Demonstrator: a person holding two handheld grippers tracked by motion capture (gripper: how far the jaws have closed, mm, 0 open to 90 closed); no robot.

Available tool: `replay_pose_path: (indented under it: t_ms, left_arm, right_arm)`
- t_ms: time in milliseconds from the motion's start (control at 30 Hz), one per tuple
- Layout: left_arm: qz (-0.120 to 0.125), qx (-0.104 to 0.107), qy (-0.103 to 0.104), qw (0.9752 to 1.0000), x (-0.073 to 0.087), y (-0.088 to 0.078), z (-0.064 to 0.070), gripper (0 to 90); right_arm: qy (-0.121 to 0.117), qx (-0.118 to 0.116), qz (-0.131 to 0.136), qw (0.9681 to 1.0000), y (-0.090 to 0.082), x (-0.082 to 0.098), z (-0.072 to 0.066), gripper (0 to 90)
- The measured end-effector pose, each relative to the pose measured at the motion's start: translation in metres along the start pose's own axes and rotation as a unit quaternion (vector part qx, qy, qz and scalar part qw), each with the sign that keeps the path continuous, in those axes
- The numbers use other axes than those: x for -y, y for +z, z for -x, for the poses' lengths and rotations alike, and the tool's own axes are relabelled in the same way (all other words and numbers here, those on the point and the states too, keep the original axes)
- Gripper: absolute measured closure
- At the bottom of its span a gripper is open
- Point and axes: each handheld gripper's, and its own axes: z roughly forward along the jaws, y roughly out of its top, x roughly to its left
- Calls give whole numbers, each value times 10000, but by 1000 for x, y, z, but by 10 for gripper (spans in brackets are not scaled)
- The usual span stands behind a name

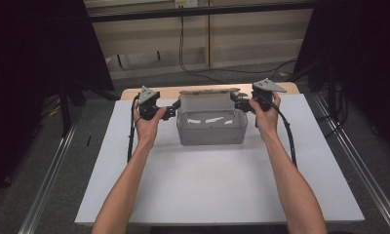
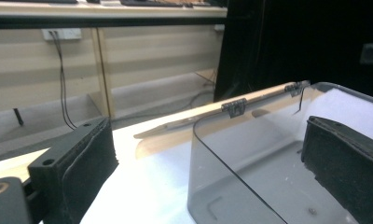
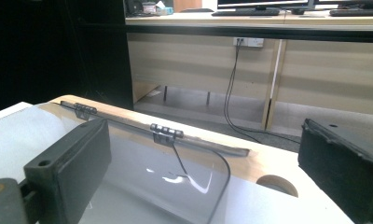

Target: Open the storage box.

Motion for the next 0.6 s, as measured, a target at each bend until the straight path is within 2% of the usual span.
replay_pose_path:
  t_ms: [67, 300, 433, 600]
  left_arm:
    - [51, 2, -10, 10000, -1, -5, 2, 26]
    - [195, -87, 183, 9996, -4, -24, 7, 29]
    - [240, -189, 105, 9995, -1, -34, 5, 29]
    - [265, -287, 112, 9992, 2, -43, 4, 29]
  right_arm:
    - [18, -20, 2, 10000, -3, 0, -1, 17]
    - [-89, -47, 143, 9998, -14, -7, -8, 6]
    - [-152, 1, 180, 9997, -22, -8, -10, 6]
    - [-190, 8, 215, 9996, -32, -7, -12, 12]
